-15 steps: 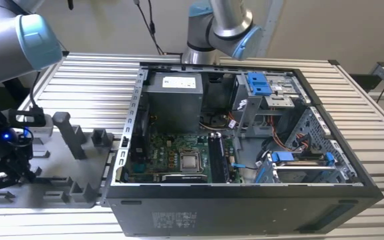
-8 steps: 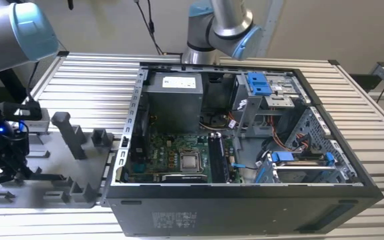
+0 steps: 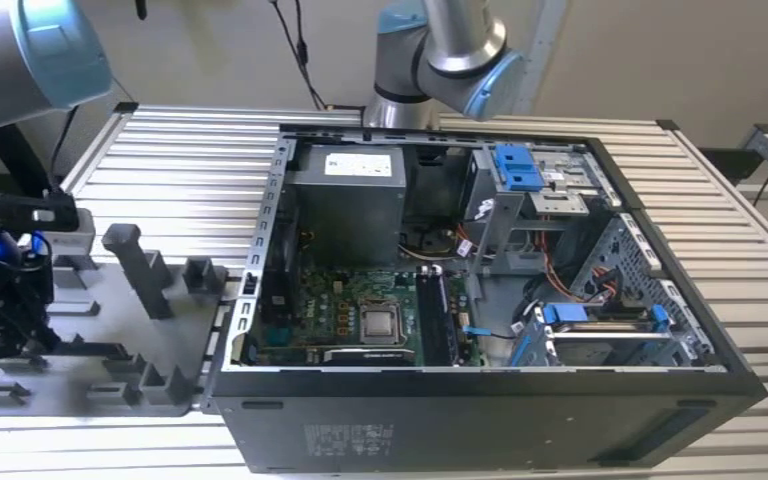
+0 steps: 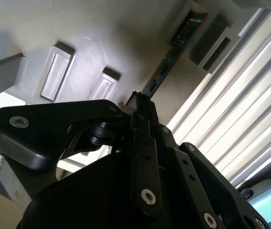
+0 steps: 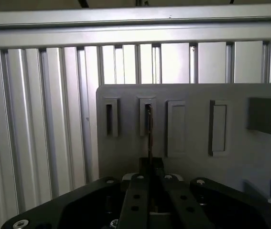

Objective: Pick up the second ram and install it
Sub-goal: 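Pick up the second ram and move it above second insertion slot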

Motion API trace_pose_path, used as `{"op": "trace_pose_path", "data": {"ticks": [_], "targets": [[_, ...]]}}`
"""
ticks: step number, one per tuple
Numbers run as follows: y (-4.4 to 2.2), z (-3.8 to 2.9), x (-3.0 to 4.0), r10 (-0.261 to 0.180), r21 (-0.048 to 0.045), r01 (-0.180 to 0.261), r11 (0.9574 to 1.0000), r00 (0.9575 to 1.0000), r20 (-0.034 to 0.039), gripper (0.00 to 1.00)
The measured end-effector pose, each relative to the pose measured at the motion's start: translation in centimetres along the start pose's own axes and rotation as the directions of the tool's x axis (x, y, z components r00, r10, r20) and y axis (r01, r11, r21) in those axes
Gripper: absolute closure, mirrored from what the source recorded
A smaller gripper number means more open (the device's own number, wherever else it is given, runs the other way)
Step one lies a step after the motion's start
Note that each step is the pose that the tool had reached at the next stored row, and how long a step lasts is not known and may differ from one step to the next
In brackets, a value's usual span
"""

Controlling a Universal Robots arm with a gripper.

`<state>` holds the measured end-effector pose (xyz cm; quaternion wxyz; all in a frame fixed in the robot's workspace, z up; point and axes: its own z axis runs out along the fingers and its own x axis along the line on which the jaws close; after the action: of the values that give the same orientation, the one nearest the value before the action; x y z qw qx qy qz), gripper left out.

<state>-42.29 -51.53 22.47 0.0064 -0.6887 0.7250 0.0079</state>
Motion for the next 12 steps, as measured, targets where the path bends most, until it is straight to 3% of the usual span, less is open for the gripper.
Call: {"op": "trace_pose_path", "data": {"ticks": [12], "targets": [[0.04, -1.39, -0.03, -0.028, -0.0005, 0.028, 0.9996, 0.9996, -0.0001, 0.86]]}}
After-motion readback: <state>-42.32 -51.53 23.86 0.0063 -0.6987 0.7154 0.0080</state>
